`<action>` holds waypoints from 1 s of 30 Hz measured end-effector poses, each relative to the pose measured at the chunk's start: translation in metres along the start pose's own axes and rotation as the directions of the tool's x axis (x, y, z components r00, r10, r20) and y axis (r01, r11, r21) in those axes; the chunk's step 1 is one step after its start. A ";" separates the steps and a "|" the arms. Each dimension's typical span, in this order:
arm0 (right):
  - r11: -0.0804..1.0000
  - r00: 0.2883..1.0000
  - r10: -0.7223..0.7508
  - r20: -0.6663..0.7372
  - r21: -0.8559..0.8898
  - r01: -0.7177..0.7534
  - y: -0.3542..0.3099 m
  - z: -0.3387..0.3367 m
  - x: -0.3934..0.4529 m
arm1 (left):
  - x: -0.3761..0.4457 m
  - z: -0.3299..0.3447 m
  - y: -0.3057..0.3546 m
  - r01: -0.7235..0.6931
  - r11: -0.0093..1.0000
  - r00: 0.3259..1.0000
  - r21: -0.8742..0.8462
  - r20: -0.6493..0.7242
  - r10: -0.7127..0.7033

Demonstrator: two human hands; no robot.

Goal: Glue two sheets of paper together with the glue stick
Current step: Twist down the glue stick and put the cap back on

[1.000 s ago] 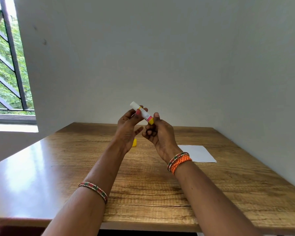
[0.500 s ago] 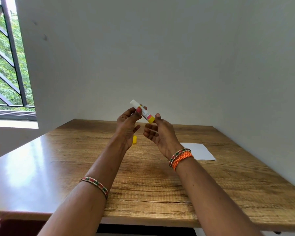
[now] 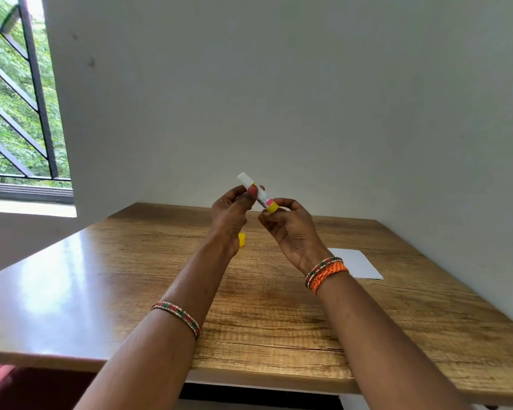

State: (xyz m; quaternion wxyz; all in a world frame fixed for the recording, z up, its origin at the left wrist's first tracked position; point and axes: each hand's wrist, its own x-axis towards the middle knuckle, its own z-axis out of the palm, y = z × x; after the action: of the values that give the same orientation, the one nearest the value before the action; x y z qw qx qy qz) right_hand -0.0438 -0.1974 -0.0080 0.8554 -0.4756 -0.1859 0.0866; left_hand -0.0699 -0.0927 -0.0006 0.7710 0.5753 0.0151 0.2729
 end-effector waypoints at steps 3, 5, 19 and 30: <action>0.982 0.986 0.146 0.080 0.113 -0.154 -0.004 0.000 -0.004 | 0.002 -0.001 -0.002 0.006 1.000 1.000 0.005 0.004 -0.006; 0.980 0.980 0.190 0.066 0.043 -0.193 0.000 0.000 -0.003 | 0.002 -0.001 -0.002 0.007 1.000 1.000 0.002 0.016 -0.007; 0.958 0.993 -0.118 -0.014 -0.265 0.110 0.010 0.006 0.000 | 0.000 -0.001 -0.002 0.065 0.998 0.989 -0.001 -0.133 -0.065; 0.535 0.837 -0.543 0.070 -0.739 0.409 0.017 0.004 0.001 | -0.004 0.003 0.001 0.080 0.997 0.990 -0.024 -0.112 -0.082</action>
State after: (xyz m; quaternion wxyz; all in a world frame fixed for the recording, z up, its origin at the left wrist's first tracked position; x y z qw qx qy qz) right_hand -0.0442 -0.1854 -0.0201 0.5963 -0.7113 -0.2541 -0.2721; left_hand -0.0723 -0.0971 -0.0001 0.7849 0.5503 0.0792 0.2735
